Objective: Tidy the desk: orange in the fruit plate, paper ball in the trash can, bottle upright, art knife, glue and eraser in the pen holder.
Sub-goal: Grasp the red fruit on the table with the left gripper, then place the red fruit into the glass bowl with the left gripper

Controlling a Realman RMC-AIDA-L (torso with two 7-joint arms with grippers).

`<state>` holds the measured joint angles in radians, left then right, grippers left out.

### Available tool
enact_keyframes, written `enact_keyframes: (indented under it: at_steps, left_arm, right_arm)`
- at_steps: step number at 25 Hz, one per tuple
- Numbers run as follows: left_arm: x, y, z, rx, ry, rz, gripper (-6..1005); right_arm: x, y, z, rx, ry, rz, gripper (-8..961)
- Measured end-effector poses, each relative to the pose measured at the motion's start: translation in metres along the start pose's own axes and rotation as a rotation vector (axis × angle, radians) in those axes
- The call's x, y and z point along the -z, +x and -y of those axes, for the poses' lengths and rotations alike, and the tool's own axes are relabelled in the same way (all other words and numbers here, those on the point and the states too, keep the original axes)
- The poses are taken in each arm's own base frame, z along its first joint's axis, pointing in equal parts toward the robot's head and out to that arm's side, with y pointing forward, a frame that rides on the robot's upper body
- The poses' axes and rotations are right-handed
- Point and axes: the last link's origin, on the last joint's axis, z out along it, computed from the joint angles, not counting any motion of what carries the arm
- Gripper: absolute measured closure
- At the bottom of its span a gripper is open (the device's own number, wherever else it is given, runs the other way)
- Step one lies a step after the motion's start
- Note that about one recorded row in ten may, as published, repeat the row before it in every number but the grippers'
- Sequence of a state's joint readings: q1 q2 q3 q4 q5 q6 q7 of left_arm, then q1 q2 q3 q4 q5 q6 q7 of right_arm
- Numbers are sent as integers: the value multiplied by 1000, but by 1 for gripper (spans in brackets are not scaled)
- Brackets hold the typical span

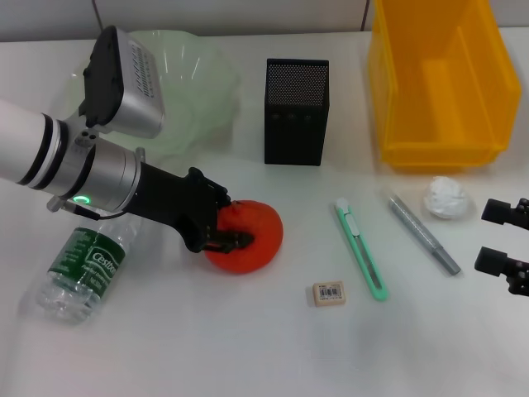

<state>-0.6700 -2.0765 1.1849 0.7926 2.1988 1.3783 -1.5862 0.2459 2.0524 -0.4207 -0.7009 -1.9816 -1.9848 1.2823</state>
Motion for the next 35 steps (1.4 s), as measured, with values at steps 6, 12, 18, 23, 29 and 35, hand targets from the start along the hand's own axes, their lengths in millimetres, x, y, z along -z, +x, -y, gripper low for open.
enact_keyframes:
  at_steps: [6,12,18,23,29,35]
  left_arm:
    - [2,0,-1,16,2,-48,532]
    - [32,14,9,93,77,-339,682]
    - [85,4,49,320,386,-753,733]
    - [93,-24,62,438,581,-880,743]
    - [89,-42,63,498,666,-888,611]
    - [90,-39,48,459,584,-951,389]
  right_arm:
    - [-1,-1,1,2,-3,-1,165]
    - [-1,-1,1,4,-1,3,169]
    - [-3,-2,1,7,-4,9,173]
    - [-6,-1,0,14,-9,19,176]
    - [-7,-7,6,18,26,90,180]
    - [-5,-49,24,29,33,121,184]
